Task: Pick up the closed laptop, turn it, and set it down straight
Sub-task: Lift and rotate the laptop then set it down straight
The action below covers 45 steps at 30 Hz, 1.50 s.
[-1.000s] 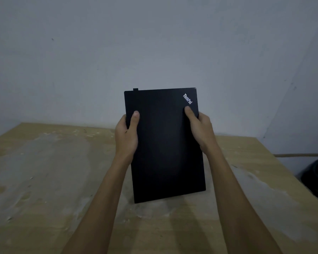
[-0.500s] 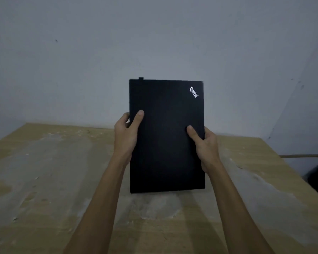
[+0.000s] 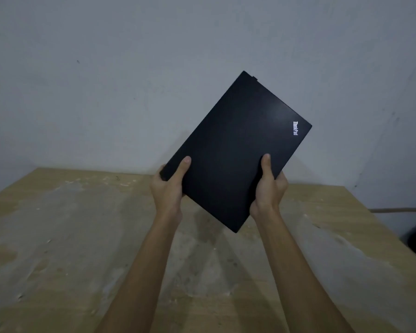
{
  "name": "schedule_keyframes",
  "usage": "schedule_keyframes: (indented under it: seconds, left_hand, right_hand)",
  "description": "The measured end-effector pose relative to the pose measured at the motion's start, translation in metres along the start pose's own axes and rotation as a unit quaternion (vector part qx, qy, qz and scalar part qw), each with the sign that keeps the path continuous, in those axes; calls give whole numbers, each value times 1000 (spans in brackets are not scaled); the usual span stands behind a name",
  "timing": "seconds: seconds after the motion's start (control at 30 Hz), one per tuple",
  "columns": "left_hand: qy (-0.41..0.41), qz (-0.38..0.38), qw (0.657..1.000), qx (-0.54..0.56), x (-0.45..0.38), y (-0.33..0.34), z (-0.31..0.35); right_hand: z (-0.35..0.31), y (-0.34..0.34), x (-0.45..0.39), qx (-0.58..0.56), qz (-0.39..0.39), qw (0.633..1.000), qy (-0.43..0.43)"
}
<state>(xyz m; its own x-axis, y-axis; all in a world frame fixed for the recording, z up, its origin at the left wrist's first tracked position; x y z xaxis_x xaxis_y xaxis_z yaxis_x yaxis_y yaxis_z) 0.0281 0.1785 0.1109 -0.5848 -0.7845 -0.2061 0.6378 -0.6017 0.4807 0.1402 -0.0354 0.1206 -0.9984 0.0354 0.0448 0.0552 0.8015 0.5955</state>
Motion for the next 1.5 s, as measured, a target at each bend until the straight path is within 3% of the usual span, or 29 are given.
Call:
schedule_keyframes:
  seconds: [0.23,0.5,0.73,0.9,1.13,1.3,1.5]
  left_hand:
    - [-4,-1,999,52,36,32,-23]
    - [-6,41,997,68,20,15,-20]
    - [-27,5,999,36,-11,-21,-4]
    - [-22,-29,999,-9,-26,-44,8]
    - [-25,-69,994,-76,-37,-69,9]
    - [-31,-98,991,-91,-38,-73,5]
    - [-35,-143,982,-122,-38,-63,-3]
  right_hand:
    - [17,21,8,-73,25,997,26]
    - [20,33,13,-7,0,1000,-13]
    - [-1,21,-5,39,-19,998,-39]
    - [-3,-6,-14,9,-25,1000,12]
    - [-6,-23,-21,171,-73,982,-18]
    - [-7,-14,-23,310,-124,942,-25]
    - [-7,-24,-33,320,-76,944,-33]
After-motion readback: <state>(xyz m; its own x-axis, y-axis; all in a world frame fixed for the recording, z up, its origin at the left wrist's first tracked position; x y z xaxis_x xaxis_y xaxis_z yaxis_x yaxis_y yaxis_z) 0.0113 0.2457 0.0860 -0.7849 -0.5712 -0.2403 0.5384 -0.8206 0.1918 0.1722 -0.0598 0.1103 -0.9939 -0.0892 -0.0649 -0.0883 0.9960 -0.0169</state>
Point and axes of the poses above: each hand's wrist, its own x-axis away from the middle knuckle, its own y-axis out of the palm, z = x × y, the point moved 7 cm from there along -x, towards the middle knuckle, and after that the axes turned 10 degrees about y, right-handed, at the moved point
